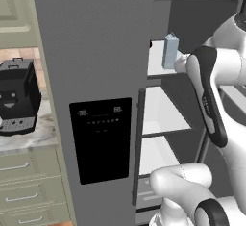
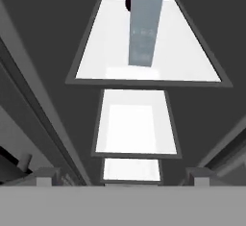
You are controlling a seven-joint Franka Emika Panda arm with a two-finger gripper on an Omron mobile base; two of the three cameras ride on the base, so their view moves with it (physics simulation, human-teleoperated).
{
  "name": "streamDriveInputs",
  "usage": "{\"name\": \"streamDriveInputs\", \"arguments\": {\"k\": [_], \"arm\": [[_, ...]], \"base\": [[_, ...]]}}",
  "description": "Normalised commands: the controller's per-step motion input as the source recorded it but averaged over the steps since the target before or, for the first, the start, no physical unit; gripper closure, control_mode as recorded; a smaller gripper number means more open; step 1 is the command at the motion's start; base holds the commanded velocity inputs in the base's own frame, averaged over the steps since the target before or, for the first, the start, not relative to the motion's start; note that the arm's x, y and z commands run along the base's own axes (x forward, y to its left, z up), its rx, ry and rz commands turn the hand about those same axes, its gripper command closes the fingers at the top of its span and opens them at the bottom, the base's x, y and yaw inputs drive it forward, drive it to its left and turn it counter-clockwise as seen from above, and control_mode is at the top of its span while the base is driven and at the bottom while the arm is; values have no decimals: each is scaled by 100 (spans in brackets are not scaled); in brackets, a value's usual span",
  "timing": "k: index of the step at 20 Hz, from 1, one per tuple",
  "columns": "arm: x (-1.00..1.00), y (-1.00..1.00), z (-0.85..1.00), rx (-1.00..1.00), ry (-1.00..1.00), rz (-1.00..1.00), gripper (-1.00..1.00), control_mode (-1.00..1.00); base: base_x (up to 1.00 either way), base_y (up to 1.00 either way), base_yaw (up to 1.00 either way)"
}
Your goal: Take out the milk from the fridge and place it on the tray on the counter. Then take the sugar cube near the tray and place it in the tray.
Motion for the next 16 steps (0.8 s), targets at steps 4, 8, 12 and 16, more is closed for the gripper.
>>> {"name": "streamDriveInputs", "arguments": {"k": [4,8,12,16], "arm": [[1,-7,40,0,-11,0,-100,-100],[14,0,24,0,-3,0,-100,-100],[23,-1,19,0,-9,0,-100,-100],[32,-4,13,0,-5,0,-100,-100]], "base": [[0,0,0],[0,0,0],[0,0,0],[0,0,0]]}}
